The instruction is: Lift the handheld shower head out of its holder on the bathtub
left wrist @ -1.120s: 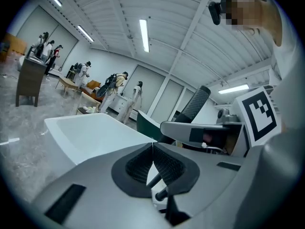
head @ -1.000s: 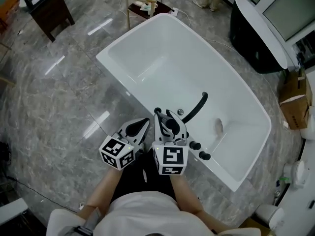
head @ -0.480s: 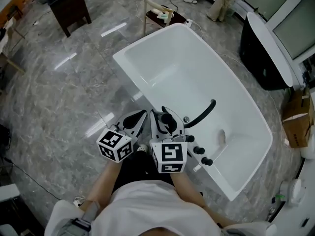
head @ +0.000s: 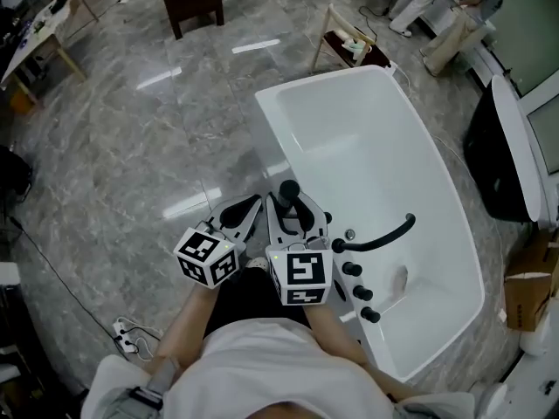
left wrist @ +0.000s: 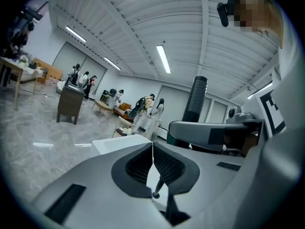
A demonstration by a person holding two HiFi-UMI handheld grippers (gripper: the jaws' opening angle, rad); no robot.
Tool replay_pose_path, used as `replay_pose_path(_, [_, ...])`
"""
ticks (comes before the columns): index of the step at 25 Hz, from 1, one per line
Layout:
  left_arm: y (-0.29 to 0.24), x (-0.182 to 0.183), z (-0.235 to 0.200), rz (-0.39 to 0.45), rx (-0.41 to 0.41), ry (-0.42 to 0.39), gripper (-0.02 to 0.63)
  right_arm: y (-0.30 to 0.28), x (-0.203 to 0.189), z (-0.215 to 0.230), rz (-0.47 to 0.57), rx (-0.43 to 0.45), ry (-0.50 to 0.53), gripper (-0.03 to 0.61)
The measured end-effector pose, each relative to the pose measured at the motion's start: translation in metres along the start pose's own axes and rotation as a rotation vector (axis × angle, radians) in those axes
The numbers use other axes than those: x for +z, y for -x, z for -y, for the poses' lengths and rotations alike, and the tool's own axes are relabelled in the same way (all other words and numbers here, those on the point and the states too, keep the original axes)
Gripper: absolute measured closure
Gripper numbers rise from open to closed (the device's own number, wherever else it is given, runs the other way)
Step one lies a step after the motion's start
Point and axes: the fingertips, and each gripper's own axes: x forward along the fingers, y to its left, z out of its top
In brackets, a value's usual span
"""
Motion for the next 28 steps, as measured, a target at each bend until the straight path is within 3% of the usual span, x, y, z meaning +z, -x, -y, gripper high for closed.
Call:
replay_pose_path(18, [0.116,0.017,-0.077,0.181,0.409,0.082,0.601,-0.033,0.023,-0.154,0.031,0.481,0.111,0.439])
replay_pose_path(28, [0.167,0.004,-0.094,0.224,0.528,0.115,0.601,-0.028,0.015,-0.202,0.024,0.598,0.139,0.439])
